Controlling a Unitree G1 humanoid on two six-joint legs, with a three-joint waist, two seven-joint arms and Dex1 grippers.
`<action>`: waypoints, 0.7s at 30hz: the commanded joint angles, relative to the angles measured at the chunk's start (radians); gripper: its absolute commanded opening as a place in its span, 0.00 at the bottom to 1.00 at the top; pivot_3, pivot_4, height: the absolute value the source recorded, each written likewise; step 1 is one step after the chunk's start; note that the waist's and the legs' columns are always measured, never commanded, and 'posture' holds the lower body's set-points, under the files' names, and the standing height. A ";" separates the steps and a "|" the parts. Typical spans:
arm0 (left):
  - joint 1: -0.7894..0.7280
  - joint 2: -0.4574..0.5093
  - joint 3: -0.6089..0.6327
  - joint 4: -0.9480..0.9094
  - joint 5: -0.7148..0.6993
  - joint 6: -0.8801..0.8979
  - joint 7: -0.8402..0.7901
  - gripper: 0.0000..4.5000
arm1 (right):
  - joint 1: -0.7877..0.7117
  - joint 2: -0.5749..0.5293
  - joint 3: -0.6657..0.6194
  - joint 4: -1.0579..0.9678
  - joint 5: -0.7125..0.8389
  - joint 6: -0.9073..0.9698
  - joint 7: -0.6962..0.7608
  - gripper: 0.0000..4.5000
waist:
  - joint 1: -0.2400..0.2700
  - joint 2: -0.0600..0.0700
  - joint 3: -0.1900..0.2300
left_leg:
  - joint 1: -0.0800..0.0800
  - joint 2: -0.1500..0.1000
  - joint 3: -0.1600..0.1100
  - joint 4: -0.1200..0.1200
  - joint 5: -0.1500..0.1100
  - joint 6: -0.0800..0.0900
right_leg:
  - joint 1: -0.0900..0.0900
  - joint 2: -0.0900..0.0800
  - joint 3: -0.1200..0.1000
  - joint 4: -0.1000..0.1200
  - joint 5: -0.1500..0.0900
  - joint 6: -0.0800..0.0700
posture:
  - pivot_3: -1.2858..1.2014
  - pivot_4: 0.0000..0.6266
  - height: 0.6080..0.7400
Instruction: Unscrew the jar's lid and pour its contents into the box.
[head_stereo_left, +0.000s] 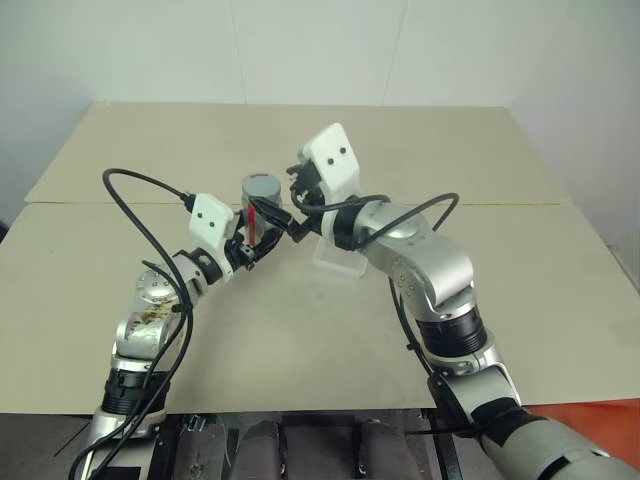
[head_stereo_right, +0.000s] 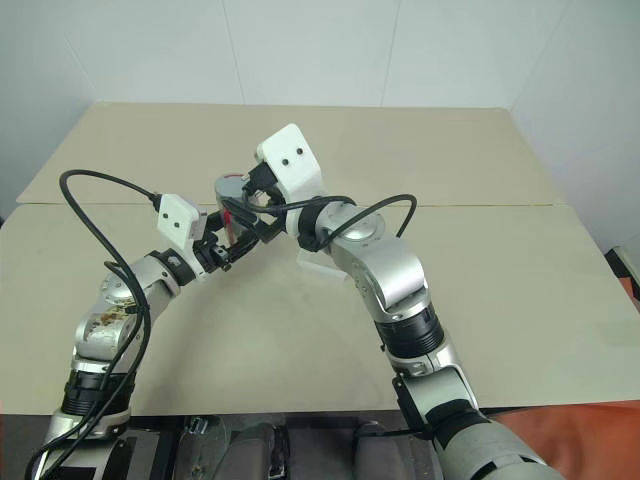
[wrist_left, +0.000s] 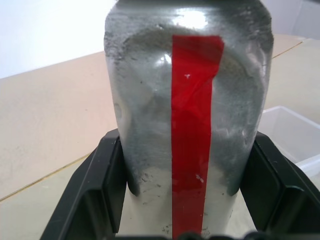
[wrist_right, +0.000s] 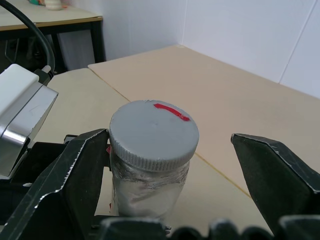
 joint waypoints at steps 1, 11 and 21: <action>-0.009 0.013 0.036 -0.060 -0.023 -0.011 -0.002 0.62 | 0.005 -0.023 -0.050 -0.033 -0.005 -0.007 -0.010 0.99 | 0.000 0.000 0.000 | 0.000 0.000 0.000 0.000 0.000 0.000 | 0.000 0.000 0.000 0.000 0.000 0.000 | 0.52 0.24 1.00; 0.011 0.008 0.048 -0.082 -0.036 -0.012 0.003 0.62 | 0.022 -0.043 -0.061 -0.042 -0.003 0.000 -0.005 0.99 | 0.000 0.000 0.000 | 0.000 0.000 0.000 0.000 0.000 0.000 | 0.000 0.000 0.000 0.000 0.000 0.000 | 0.52 0.24 1.00; 0.028 0.000 0.063 -0.096 -0.061 -0.014 0.015 0.62 | 0.039 -0.066 -0.066 -0.064 0.012 0.008 -0.007 0.99 | 0.001 0.000 0.000 | 0.000 0.000 0.000 0.000 0.000 0.000 | 0.000 0.000 0.000 0.000 0.000 0.000 | 0.52 0.24 1.00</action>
